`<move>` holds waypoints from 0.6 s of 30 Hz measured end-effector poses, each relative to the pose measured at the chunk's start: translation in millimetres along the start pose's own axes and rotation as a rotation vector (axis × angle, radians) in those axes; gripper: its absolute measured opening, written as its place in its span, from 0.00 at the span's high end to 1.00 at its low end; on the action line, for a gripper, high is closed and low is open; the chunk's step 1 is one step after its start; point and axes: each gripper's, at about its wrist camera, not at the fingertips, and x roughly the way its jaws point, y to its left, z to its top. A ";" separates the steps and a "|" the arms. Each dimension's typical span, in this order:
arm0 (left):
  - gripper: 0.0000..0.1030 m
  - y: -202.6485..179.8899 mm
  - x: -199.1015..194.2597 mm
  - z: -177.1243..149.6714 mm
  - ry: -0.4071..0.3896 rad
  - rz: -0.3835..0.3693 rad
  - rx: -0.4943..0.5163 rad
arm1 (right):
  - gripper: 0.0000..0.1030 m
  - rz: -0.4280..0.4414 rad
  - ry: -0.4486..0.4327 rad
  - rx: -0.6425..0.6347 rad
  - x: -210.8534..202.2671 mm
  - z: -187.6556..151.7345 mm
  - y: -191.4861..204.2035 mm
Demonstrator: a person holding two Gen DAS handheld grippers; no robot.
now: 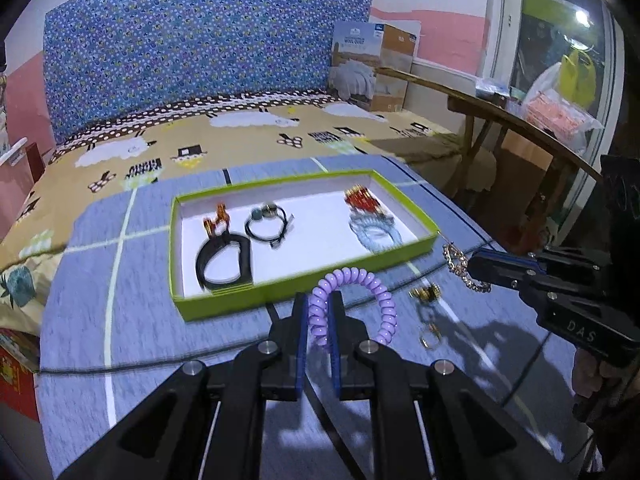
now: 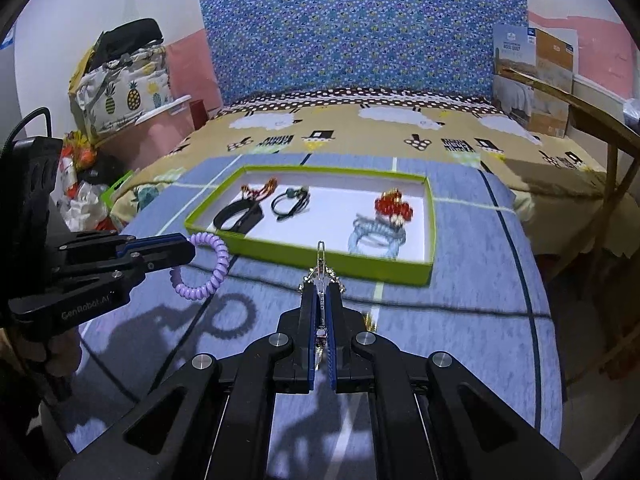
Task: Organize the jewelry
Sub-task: 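Lift and carry the purple coil tie and gold keychain over the green lid, then lower both items into the lid and open both grippers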
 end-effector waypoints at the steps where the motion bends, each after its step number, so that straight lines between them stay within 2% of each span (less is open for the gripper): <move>1: 0.90 2.5 2.9 4.1 -0.002 0.004 -0.002 | 0.96 0.001 -0.003 0.000 3.5 4.2 -1.4; 12: 0.90 26.5 43.2 41.7 0.002 0.047 -0.011 | 0.96 -0.005 0.029 -0.010 55.3 42.2 -11.1; 18: 0.90 32.7 72.7 46.3 0.049 0.044 -0.010 | 0.96 -0.002 0.081 -0.011 89.7 50.6 -14.1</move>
